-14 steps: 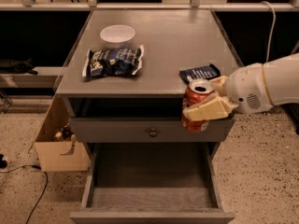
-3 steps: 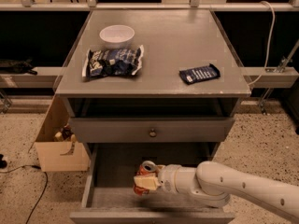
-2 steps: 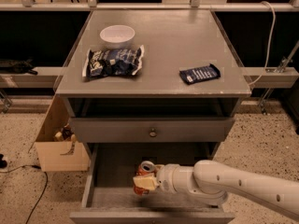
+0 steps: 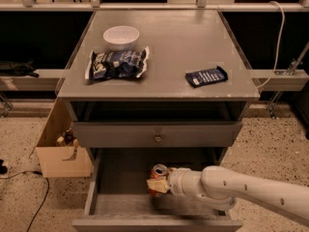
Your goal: Place coke can into middle drawer
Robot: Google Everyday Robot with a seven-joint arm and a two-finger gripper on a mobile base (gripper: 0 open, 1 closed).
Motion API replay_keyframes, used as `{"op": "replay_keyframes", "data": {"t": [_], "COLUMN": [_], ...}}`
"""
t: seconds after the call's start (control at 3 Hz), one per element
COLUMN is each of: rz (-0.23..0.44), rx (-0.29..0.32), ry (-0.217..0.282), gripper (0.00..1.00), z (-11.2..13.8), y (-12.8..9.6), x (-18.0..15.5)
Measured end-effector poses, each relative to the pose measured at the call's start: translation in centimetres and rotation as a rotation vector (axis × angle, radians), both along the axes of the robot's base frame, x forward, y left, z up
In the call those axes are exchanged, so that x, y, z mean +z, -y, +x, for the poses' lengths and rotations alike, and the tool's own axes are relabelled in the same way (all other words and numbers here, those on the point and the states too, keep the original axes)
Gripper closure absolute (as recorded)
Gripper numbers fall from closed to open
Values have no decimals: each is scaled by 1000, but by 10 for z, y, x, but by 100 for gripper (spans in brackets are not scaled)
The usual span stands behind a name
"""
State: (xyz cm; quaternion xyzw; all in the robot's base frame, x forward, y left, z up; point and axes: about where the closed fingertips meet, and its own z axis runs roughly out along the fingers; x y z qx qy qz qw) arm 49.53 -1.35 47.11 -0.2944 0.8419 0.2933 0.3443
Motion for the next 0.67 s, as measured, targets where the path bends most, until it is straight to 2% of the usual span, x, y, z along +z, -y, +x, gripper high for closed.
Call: {"op": "replay_keyframes", "data": {"t": [0.33, 0.67], "rz": [-21, -87], "rx": [-42, -63], "ry": [-6, -60], "gripper": [100, 100], "z": [7, 22], "y": [20, 36], "x": [-24, -71]}}
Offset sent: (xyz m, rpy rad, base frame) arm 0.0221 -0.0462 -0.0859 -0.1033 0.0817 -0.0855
